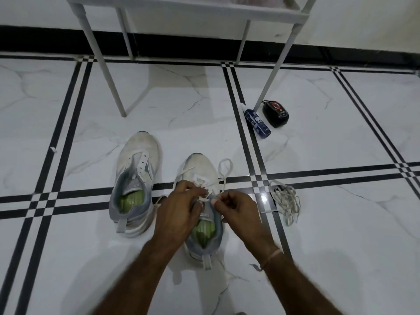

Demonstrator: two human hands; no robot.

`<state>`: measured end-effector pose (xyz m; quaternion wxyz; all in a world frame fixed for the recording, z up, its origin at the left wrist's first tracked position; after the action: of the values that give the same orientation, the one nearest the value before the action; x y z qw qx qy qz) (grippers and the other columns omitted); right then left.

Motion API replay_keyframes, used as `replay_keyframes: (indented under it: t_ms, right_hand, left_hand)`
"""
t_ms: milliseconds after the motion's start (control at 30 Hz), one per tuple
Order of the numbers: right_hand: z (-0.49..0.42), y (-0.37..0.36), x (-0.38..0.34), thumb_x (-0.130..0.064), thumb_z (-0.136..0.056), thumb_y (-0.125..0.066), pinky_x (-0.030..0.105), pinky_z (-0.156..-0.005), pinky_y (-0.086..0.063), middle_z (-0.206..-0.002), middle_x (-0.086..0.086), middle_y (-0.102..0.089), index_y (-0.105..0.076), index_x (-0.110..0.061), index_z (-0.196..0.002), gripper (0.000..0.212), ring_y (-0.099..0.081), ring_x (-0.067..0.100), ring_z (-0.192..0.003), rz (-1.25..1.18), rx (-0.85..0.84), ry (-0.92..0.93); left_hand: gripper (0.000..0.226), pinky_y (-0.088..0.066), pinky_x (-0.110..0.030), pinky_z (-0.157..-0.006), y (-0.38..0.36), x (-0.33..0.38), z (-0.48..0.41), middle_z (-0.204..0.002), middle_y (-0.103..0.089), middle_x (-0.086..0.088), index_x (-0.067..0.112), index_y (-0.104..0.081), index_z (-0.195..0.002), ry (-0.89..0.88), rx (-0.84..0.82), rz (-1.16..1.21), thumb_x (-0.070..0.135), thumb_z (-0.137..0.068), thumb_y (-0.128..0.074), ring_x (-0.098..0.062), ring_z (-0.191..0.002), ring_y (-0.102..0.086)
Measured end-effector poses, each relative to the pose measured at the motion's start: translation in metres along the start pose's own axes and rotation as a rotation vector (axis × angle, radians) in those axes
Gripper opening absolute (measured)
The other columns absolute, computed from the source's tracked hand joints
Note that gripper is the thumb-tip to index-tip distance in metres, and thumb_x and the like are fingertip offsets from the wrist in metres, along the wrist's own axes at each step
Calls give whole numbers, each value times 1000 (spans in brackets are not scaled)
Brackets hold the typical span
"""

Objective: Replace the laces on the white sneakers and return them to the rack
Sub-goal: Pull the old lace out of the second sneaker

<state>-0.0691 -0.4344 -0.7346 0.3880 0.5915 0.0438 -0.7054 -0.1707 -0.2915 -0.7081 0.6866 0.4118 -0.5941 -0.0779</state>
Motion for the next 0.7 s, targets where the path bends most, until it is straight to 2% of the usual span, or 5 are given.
replay_keyframes:
  t_ms: [167,300,367,533,700]
  right_hand:
    - [-2,3,-5,-49,-84,-74,49,-72,-61,-74,-5,-73,-72,-23,-78,28,-71,12,-72,53,61,28]
    - [-4,10,4,-55,-78,-67,52,-71,-60,-71,-1,-72,-70,-21,-75,35,-70,18,-71,11,90,-13]
    - [-5,8,5,-50,-81,-70,52,-72,-59,-72,-1,-72,-70,-20,-76,30,-70,18,-72,24,85,-12]
    - [-4,9,6,-53,-80,-67,50,-74,-59,-72,-6,-71,-70,-25,-75,29,-69,12,-71,44,85,-9]
    - [-1,10,6,-60,-76,-64,52,-72,-58,-72,-2,-71,-69,-21,-75,39,-69,16,-71,18,86,-13]
  left_hand:
    - [5,-54,-34,-73,-6,-9,-15,-98,-61,11,27,-72,-91,78,-1,3,29,-87,-73,-13,-87,-65]
    - [9,-51,-19,-53,-22,-38,-3,-83,-74,4,15,-70,-91,687,93,1068,16,-97,-63,-13,-74,-66]
    - [14,-45,-18,-47,-29,-42,6,-74,-69,4,16,-66,-94,837,130,1329,20,-101,-55,-11,-64,-59]
    - [17,-46,-21,-52,-12,-31,-6,-67,-63,3,18,-63,-95,475,114,732,19,-87,-78,-11,-61,-58]
    - [19,-51,-32,-60,-9,-11,-26,-62,-65,8,26,-71,-72,156,-114,144,37,-74,-86,-7,-60,-60]
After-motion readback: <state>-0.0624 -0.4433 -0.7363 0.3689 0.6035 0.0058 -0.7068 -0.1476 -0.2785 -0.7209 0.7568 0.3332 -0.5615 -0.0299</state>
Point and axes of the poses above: each hand's wrist, its own z-axis away from the middle knuckle, its own y-axis out of the back of the hand, x = y × z, the point moved 7 cm from there along -z, towards the middle knuckle
